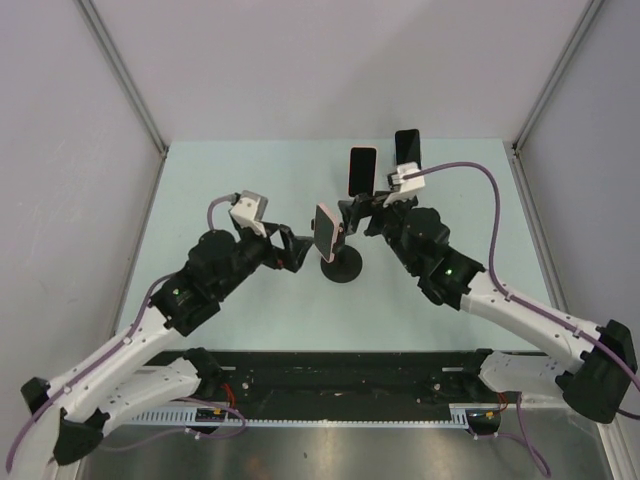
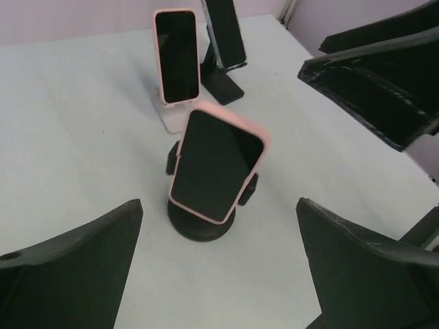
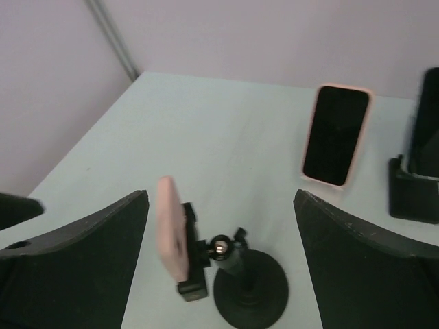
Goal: Remove the phone from the phone stand
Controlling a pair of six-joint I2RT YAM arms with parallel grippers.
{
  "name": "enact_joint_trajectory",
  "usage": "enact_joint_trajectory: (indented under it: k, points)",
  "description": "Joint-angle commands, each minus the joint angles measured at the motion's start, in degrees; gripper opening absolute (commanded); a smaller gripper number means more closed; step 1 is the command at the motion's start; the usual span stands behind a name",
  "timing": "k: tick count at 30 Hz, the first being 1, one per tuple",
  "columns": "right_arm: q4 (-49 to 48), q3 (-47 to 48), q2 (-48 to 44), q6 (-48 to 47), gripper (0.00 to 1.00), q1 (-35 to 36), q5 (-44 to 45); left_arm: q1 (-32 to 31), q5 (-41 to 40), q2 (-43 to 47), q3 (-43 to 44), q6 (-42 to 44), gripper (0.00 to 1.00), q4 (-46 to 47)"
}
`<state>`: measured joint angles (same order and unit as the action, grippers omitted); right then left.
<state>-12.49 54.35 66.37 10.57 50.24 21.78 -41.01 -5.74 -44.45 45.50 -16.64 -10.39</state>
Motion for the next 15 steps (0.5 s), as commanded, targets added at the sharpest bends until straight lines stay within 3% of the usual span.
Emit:
enact_joint_trajectory:
  k: [1,3,8,15]
  points:
    - [5.01,-2.48,-4.75,2.17,0.93,-5.22,2.22,-8.89,-18.41,-6.68,6.35,-2.78,1.00,2.04]
    - [6.07,-4.24,-7.74,3.40,0.93,-9.09,1.52,-12.15,-24.38,-9.50,8.73,-2.52,1.00,2.04]
    - [9.85,-9.17,-12.48,6.66,0.93,-16.04,-0.86,-14.44,-27.13,-18.46,13.38,-1.99,1.00,2.13]
    - [11.26,-12.86,-15.48,7.36,0.93,-17.10,-2.00,-16.73,-31.09,-26.99,18.13,-1.11,1.00,2.13]
